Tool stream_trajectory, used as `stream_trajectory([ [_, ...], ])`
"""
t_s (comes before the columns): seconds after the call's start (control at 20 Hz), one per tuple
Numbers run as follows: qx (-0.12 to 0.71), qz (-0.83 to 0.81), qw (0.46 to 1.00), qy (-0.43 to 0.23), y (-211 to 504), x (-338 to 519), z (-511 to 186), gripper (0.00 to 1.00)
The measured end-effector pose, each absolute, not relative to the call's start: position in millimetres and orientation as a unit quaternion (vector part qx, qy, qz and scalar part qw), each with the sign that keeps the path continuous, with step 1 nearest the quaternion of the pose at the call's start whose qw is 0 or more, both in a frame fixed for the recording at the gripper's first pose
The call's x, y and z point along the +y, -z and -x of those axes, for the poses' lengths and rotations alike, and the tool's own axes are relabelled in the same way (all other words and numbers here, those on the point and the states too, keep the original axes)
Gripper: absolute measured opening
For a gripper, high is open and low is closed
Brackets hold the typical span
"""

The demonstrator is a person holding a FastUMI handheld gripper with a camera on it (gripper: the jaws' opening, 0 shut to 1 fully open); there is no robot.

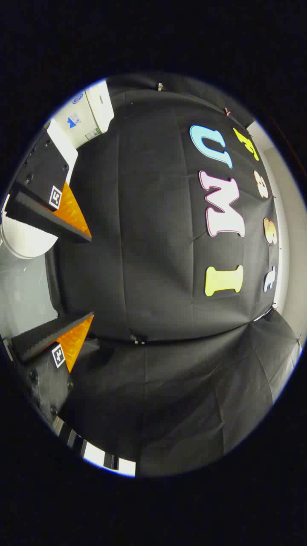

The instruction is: Open the toilet lid.

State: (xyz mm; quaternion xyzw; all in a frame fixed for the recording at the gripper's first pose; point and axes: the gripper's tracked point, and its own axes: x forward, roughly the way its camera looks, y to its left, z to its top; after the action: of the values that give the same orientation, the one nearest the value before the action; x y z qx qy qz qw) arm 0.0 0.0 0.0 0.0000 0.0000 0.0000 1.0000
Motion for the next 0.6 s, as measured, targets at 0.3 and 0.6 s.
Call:
stream_trajectory([
  [0.3, 0.007, 0.008, 1.0, -0.014, 4, 9, 0, 0.98],
  [0.6, 0.01, 0.005, 1.0, -0.026, 5, 16, 1, 0.98],
])
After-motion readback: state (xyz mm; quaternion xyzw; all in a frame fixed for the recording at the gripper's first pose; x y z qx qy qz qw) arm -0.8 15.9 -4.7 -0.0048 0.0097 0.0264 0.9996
